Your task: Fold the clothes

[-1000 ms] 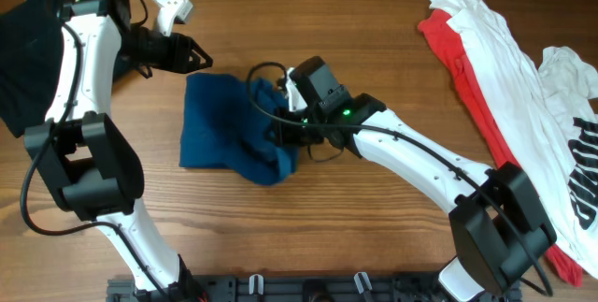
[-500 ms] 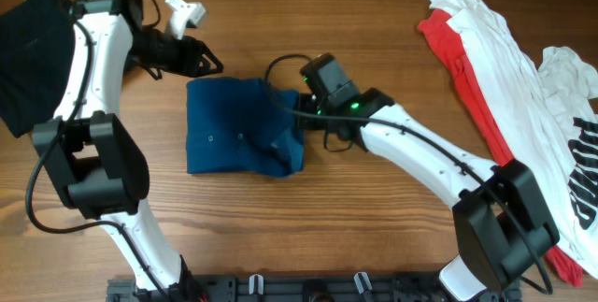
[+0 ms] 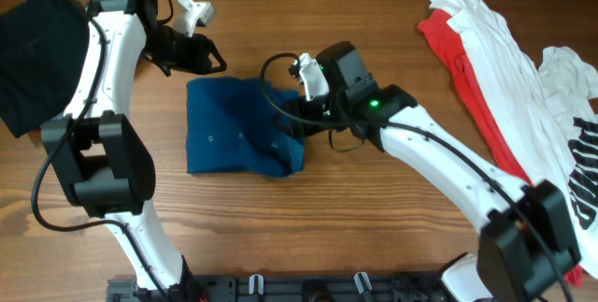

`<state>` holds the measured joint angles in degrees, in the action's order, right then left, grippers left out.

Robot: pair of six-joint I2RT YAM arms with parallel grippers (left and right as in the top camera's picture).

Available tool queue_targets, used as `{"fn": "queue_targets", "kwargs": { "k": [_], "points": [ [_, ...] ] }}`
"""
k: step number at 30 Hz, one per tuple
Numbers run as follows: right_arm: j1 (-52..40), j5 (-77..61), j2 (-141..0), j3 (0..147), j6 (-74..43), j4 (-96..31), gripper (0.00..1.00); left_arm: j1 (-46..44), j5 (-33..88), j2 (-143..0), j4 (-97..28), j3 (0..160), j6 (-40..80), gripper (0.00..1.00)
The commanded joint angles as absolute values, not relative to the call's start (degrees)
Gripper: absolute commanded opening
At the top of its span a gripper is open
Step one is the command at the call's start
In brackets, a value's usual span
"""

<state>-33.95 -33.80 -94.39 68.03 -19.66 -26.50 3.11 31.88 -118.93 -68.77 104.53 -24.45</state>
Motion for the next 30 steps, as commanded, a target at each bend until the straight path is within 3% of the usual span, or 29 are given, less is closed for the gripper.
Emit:
{"fn": "queue_targets", "kwargs": {
  "k": [1,12,19,24,30],
  "points": [
    [-35.6,-42.6,-95.1,67.6,-18.2,-29.8,0.26,3.2,29.9,-122.6,-66.5,104.9,-18.7,0.39],
    [-40.8,-36.9,-107.7,66.9,-19.6,-31.5,0.25,3.2,27.6,-130.2,-66.5,104.9,-15.8,0.38],
    [-33.0,-17.1,-112.0,67.0,-31.5,-39.5,0.18,3.2,27.5,-131.2,-69.3,104.8,-15.8,0.36],
    [-27.4,-18.6,-111.5,67.2,-28.6,-39.7,0.22,3.1,27.6,-131.2,-71.9,104.6,-15.4,0.32],
    [-27.0,-19.7,-111.5,67.3,-26.5,-37.6,0.24,2.4,27.6,-131.2,-78.3,104.6,-13.0,0.22]
  ]
}}
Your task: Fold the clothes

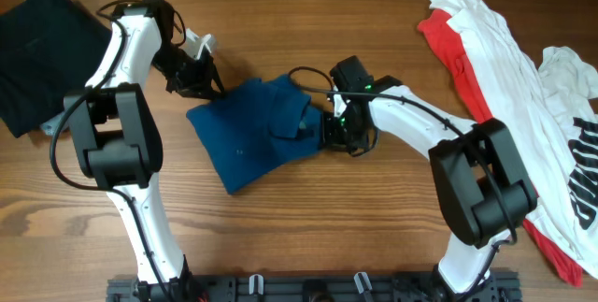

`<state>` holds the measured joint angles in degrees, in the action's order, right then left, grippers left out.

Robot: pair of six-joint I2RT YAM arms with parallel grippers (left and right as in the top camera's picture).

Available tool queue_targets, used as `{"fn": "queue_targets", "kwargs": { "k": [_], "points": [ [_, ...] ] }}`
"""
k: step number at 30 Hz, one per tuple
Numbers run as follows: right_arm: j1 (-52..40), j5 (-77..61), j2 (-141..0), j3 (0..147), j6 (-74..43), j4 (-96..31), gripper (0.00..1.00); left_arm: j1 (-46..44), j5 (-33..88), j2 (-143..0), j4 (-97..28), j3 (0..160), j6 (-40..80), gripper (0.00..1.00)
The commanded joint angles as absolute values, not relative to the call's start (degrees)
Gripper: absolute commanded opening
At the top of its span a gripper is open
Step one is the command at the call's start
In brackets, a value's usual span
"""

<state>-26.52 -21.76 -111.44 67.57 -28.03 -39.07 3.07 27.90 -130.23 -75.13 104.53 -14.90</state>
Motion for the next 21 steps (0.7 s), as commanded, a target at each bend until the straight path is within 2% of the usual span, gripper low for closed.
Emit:
{"fn": "queue_targets", "kwargs": {
  "k": [1,11,14,19,21],
  "points": [
    [-27.0,-19.7,-111.5,67.3,-26.5,-36.7,0.24,2.1,27.6,-131.2,-80.0,104.4,-13.0,0.21],
    [-26.9,-18.2,-111.5,67.3,-23.7,-19.4,0.26,-1.5,28.4,-131.2,-86.7,101.5,-13.0,0.11],
    [-26.9,-16.7,-111.5,67.3,-22.7,-19.7,0.27,-1.1,26.1,-131.1,-85.3,101.5,-11.4,0.10],
    [-26.9,-16.1,-111.5,67.3,-21.5,-21.7,0.27,1.5,14.7,-130.6,-80.9,102.3,-2.1,0.14],
    [-26.9,-16.1,-111.5,67.3,-21.5,-22.4,0.28,2.7,14.7,-130.4,-80.0,103.8,-1.0,0.15]
  ]
}}
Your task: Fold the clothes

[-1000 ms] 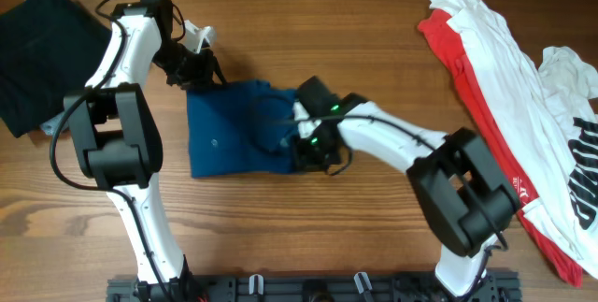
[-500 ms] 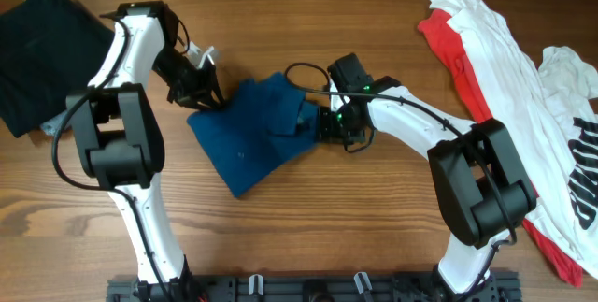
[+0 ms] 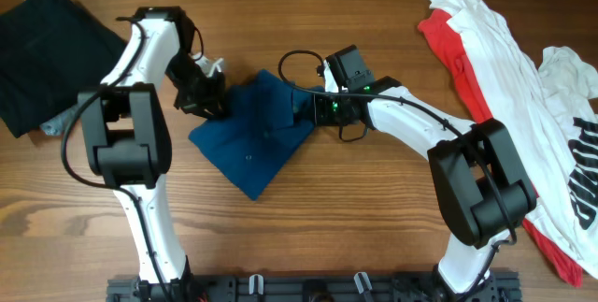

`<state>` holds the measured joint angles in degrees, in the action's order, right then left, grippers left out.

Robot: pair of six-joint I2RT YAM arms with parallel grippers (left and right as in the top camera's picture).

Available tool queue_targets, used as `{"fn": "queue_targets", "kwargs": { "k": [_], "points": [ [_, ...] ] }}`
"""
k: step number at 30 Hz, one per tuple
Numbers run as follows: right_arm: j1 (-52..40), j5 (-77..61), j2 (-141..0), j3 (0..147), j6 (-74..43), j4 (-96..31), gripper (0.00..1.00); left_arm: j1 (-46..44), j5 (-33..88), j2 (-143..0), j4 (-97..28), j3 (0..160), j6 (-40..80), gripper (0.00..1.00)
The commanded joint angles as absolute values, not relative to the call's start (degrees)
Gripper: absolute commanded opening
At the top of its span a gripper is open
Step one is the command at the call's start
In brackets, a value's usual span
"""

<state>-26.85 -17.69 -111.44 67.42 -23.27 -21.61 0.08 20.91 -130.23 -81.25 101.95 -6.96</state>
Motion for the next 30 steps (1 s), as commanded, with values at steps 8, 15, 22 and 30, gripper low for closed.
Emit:
{"fn": "queue_targets", "kwargs": {
  "k": [8,15,22,30],
  "points": [
    [-26.9,-16.1,-111.5,67.3,-21.2,-23.3,0.28,5.6,19.1,-127.5,-80.8,114.6,-0.9,0.33],
    [-26.9,-16.1,-111.5,67.3,-21.1,-23.4,0.28,4.4,37.6,-125.6,-84.8,115.6,-16.9,1.00],
    [-26.9,-16.1,-111.5,67.3,-21.0,-24.1,0.29,3.2,37.1,-131.4,-82.7,112.7,-19.9,1.00],
    [-26.9,-16.1,-111.5,67.3,-21.0,-24.1,0.29,2.2,38.5,-139.9,-81.1,112.7,-23.0,1.00]
  ]
}}
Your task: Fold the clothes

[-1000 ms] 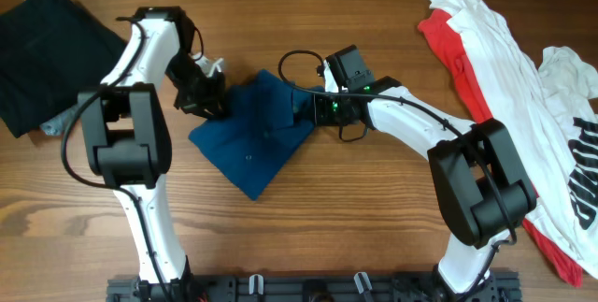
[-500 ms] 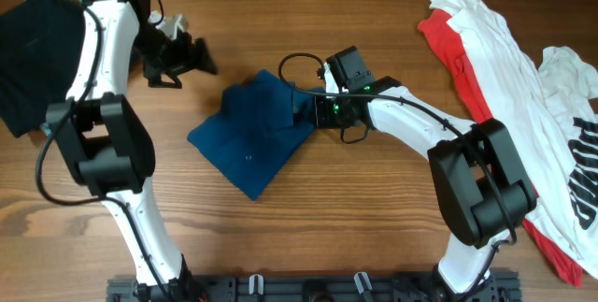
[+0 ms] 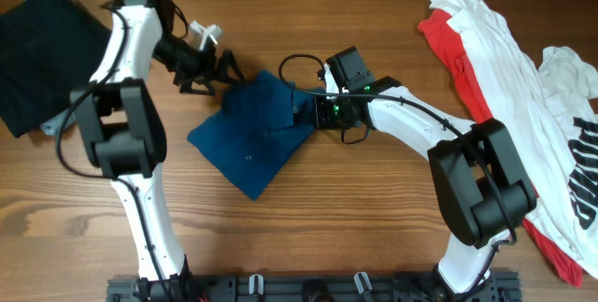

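A folded dark blue garment lies turned like a diamond at the middle of the table. My right gripper sits on its right corner, where the cloth bunches up, and looks shut on it. My left gripper hovers just off the garment's upper left edge. Its fingers are spread and nothing is between them.
A black garment lies at the far left. At the right edge lies a pile of white shirts over a red one. A black rack runs along the front edge.
My left gripper was on the blue garment's left corner and is now up and clear of it, open. The garment and the right arm have stayed where they were.
The blue garment first lay square, with my right gripper at its right edge and my left above its top left corner. Then it was turned, with both grippers at its edges. Then it was turned further into a diamond. Now my left gripper is off it.
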`<state>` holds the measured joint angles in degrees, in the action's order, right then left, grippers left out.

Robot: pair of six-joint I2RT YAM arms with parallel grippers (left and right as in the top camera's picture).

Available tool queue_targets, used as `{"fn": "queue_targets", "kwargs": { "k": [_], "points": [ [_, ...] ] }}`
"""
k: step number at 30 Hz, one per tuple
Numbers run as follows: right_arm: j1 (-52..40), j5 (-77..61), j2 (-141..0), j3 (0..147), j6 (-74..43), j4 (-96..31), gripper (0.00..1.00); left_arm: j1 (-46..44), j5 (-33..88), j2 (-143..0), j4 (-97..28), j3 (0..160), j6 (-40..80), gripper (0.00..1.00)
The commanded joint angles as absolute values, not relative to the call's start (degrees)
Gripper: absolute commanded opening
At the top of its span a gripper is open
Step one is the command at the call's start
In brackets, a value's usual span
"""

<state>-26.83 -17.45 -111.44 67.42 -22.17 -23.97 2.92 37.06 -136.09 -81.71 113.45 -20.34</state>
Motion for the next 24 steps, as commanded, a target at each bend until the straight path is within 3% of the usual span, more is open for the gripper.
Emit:
{"fn": "queue_targets", "kwargs": {
  "k": [1,12,15,18,20,22,24],
  "points": [
    [-26.9,-16.1,-111.5,67.3,-21.0,-24.1,0.29,2.1,38.4,-141.0,-81.0,112.7,-23.0,1.00],
    [-26.9,-16.1,-111.5,67.3,-21.0,-24.1,0.30,-2.6,37.4,-148.5,-81.3,110.8,-22.3,0.99],
    [-26.9,-16.1,-111.5,67.3,-21.0,-24.1,0.30,-4.6,35.9,-148.5,-80.3,109.7,-22.3,0.91],
    [-26.9,-16.1,-111.5,67.3,-21.0,-24.5,0.30,-6.0,34.4,-148.6,-79.9,109.6,-22.3,0.72],
    [-26.9,-16.1,-111.5,67.3,-21.0,-24.6,0.30,-6.9,32.9,-148.6,-79.3,109.1,-22.3,0.47],
    [-26.9,-16.1,-111.5,67.3,-21.0,-24.7,0.30,-7.3,32.7,-148.7,-78.7,108.4,-22.2,0.14],
    [-26.9,-16.1,-111.5,67.3,-21.0,-24.8,0.30,-7.4,32.7,-148.6,-78.3,108.0,-22.1,0.04]
  ]
}}
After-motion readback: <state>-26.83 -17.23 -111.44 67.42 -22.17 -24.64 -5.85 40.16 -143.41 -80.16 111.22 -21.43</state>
